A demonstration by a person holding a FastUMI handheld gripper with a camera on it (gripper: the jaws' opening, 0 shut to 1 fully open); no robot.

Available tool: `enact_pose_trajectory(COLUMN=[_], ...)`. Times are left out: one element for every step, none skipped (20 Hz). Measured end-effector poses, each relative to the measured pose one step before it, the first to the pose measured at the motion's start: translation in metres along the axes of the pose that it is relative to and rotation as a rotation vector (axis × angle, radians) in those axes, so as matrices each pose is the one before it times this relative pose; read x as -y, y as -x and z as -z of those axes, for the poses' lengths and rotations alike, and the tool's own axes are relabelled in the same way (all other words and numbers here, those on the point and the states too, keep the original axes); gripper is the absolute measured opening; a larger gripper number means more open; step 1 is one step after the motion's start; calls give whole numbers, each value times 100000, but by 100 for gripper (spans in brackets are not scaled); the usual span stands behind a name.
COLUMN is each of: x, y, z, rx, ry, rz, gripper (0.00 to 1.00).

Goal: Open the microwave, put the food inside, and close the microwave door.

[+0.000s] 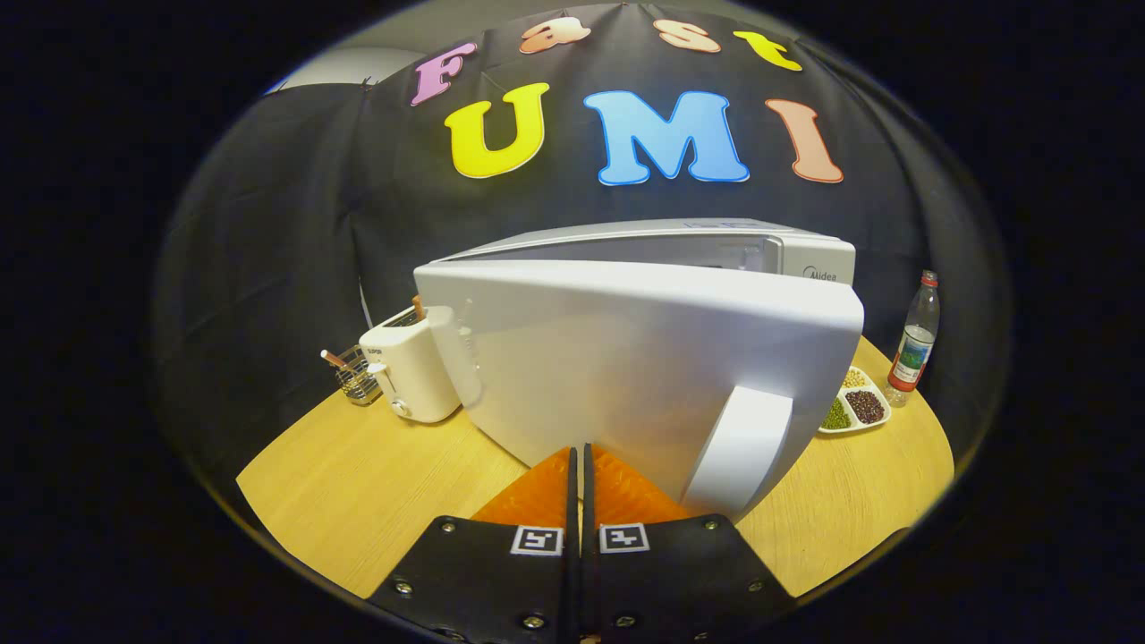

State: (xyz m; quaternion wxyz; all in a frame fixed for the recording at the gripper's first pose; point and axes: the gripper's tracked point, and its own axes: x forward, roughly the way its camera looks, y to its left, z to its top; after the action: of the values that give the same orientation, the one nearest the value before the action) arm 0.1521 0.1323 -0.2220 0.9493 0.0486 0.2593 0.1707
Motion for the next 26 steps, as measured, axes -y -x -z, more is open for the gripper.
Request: enact_pose_trajectory(x=[489,380,583,568,528,364,314,394,237,300,374,197,313,186,-178,-191,60,49,405,63,478,-113,-213,222,49,-16], y=[-508,-539,-652,-597,-632,-616,-583,-585,-474,-426,-495,-436,-516,-359,-136,-75,-109,-66,-225,-220,-186,-64,186,342,815,1017], z=[-268,-331,-287,-314,-192,-313,-188,-381,-171,-307,-334,-401,-310,-231,313,243,180,-7,-230,-135,-358,403,-148,-257,-654,-908], rx=[118,156,665,533,494,381,234,290,331,472,886,741,615,225,-774,-116,-15,191,912,749,479,-1590,270,356,1410,2133], ry=[-18,-215,436,708,405,37,-392,-587,-502,-99,355,459,520,189,-737,1064,2095,899,575,-400,-122,-1617,875,668,-877,-880], rz=[208,496,985,1414,1242,609,491,520,875,1022,1381,882,1100,546,-862,-462,683,678,1847,913,1626,-39,8,1497,-61,258], gripper=[1,1,1,1,1,1,1,1,1,1,1,1,1,1,1,0,1,1,1,1,0,1,1,1,1,1])
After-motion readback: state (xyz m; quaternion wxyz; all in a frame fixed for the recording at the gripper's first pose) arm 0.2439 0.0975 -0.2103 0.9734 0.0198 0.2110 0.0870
